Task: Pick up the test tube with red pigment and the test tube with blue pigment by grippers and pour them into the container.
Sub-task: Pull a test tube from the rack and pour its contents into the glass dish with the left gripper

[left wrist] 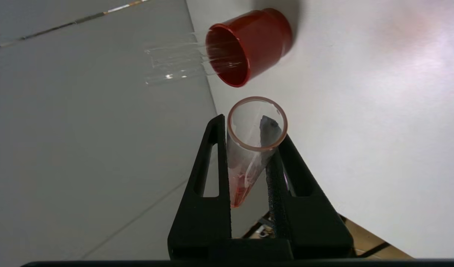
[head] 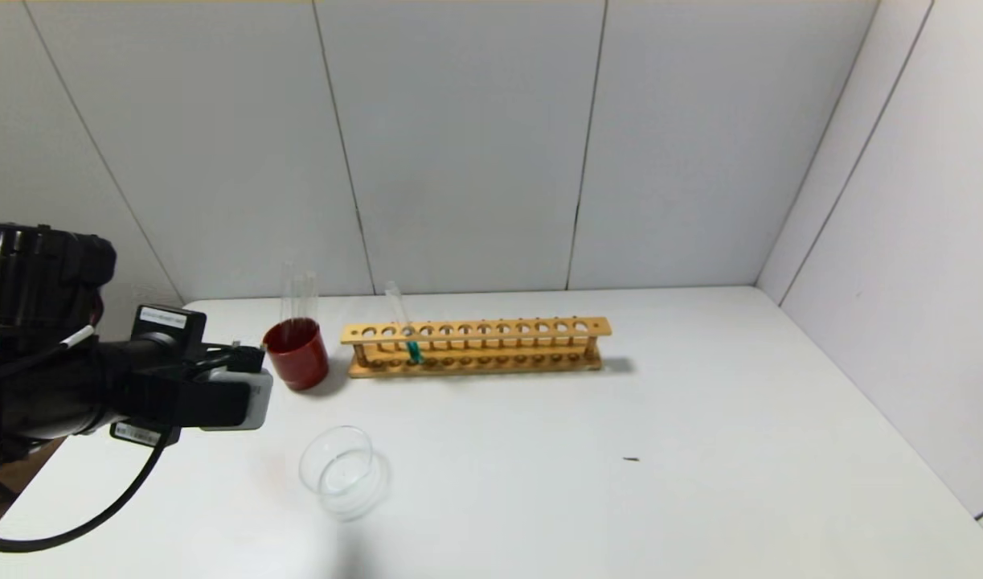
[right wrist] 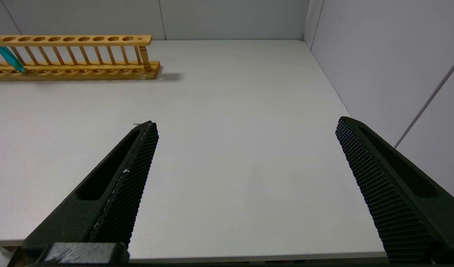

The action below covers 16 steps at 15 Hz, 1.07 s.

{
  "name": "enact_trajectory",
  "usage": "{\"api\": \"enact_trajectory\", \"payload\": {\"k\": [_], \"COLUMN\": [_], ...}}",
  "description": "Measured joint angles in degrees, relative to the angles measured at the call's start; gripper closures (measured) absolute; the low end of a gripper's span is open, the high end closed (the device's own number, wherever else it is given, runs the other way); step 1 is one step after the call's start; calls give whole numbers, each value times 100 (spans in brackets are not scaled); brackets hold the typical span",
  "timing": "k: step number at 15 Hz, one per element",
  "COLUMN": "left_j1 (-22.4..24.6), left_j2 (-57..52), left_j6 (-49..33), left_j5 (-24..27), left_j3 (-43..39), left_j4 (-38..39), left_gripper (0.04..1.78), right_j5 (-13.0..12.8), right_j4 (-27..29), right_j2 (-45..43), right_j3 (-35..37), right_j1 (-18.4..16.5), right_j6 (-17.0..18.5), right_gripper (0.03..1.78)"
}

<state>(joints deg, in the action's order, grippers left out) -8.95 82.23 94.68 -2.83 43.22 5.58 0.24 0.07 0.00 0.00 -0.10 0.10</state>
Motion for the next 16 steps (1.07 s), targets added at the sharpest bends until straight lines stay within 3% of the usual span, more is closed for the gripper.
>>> {"api": "enact_trajectory", "payload": {"k": [7, 16], "left_j1": [-44, -603], "left_j2": [763, 1240], "left_j6": [807, 877], "left_j5": [-83, -887], "left_j3": [-121, -195], "left_j4": [172, 552], "left_gripper": [149, 149], "right_j5": [0, 0], "right_j4": [2, 2], "right_j2": [0, 0], "right_j3": [0, 0], "right_j1": [0, 0], "right_j6": [0, -2], "right_gripper": [6, 6]}}
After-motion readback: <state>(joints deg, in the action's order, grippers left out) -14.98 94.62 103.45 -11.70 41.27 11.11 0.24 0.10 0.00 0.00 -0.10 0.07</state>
